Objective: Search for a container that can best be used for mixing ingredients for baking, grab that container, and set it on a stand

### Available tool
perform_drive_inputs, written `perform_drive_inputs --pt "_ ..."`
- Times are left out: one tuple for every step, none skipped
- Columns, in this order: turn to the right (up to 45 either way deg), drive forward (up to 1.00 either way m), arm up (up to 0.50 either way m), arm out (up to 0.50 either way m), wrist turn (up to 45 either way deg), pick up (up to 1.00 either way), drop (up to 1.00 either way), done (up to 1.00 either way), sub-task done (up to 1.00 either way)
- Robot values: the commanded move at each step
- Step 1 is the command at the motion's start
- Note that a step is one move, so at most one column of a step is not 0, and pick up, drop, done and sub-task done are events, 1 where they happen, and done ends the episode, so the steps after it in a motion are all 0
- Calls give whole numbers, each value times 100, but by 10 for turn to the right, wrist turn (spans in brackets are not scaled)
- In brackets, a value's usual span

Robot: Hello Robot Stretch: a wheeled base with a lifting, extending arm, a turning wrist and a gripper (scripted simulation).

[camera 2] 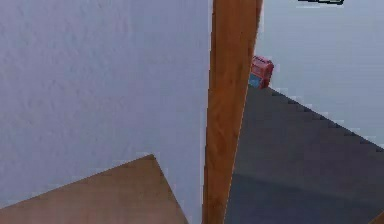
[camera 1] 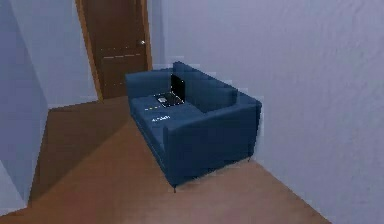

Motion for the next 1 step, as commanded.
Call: perform_drive_inputs --pt "-240 0 0 0 0 0 0 0 0"
